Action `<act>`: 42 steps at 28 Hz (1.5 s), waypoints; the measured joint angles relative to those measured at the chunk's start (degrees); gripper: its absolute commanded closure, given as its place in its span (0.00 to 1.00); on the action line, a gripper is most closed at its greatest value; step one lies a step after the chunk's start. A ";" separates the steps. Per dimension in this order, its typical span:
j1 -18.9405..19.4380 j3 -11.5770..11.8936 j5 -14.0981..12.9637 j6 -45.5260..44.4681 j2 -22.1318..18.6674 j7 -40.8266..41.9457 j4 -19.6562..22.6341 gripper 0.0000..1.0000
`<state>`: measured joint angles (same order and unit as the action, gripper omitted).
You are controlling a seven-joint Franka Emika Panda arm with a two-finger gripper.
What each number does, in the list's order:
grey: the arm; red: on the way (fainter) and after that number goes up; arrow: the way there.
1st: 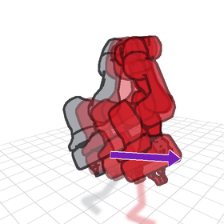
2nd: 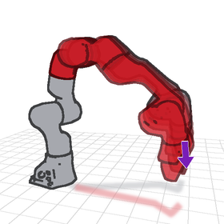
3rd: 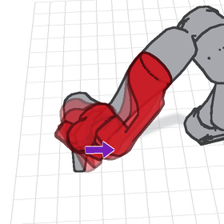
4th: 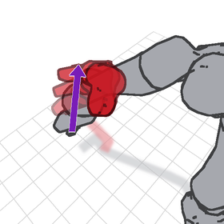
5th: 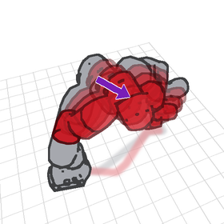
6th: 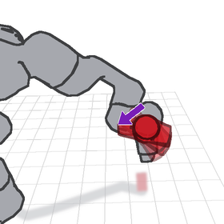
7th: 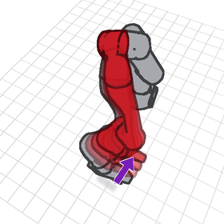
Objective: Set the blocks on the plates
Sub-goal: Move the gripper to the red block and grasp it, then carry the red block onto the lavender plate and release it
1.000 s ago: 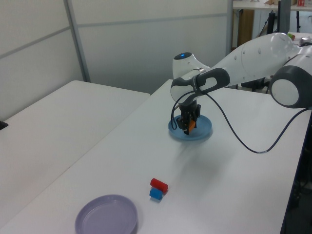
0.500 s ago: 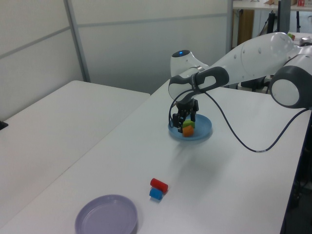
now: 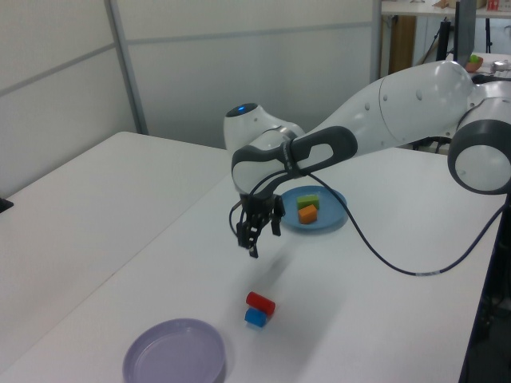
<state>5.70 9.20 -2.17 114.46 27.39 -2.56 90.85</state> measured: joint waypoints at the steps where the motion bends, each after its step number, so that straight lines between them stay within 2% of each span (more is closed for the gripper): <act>1: 0.77 -0.01 0.00 -0.17 -0.23 -0.54 0.24 0.00; 12: 8.37 -0.03 0.34 -0.66 -2.00 -5.21 5.95 0.00; 13: 8.91 -0.03 0.40 -0.66 -1.99 -5.33 6.42 0.02; 16: 10.31 -0.02 0.46 -0.66 -1.98 -5.59 7.63 0.28; 17: 10.54 -0.02 0.46 -0.66 -1.97 -5.61 7.86 0.39; 18: 10.73 -0.02 0.47 -0.66 -1.97 -5.62 8.04 0.61; 19: 10.88 -0.02 0.48 -0.66 -1.97 -5.62 8.22 0.69; 23: 10.92 0.08 0.48 -0.66 -1.97 -5.62 8.39 0.94; 25: 10.91 0.21 0.48 -0.66 -1.98 -5.62 8.39 0.99; 42: 10.90 0.30 0.50 -0.65 -2.88 -5.61 7.42 1.00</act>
<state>16.60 9.51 -1.66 113.81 24.50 -8.17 98.26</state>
